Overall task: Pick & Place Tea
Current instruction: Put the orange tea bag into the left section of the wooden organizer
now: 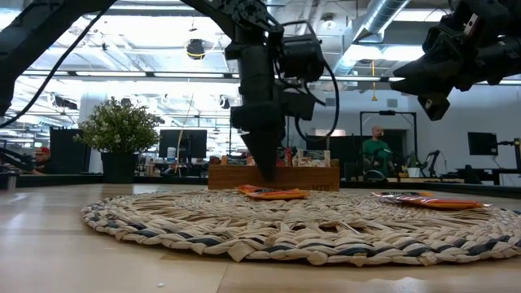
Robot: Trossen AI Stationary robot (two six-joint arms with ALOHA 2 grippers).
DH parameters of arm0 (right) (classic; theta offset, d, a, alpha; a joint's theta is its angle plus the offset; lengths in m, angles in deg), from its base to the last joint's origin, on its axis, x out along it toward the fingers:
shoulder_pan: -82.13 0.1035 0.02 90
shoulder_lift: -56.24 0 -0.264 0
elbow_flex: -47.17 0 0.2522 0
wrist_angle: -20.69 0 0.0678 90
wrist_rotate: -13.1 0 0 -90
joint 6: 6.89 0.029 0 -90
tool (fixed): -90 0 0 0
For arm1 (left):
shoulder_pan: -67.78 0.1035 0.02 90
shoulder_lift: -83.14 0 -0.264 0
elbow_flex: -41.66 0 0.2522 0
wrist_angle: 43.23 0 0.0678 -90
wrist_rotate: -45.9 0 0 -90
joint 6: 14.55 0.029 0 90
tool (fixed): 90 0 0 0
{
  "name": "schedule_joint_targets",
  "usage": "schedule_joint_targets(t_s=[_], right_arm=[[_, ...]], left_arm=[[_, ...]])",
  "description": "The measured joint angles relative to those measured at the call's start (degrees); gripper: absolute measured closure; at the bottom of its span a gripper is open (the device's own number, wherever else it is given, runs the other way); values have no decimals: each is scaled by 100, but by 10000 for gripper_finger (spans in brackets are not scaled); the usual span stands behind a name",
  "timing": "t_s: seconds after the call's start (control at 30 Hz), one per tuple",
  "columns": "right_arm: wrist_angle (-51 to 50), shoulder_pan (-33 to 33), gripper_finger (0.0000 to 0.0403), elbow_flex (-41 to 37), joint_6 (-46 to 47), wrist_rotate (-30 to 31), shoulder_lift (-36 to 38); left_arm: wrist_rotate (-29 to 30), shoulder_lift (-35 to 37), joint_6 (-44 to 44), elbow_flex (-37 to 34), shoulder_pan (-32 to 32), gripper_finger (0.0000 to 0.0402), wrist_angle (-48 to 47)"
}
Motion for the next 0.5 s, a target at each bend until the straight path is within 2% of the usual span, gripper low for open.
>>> schedule_joint_targets(t_s=[0.5], right_arm=[[-21, 0, 305, 0, 2, -2, 1]], left_arm=[[-28, -62, 134, -69, 71, 234, 88]])
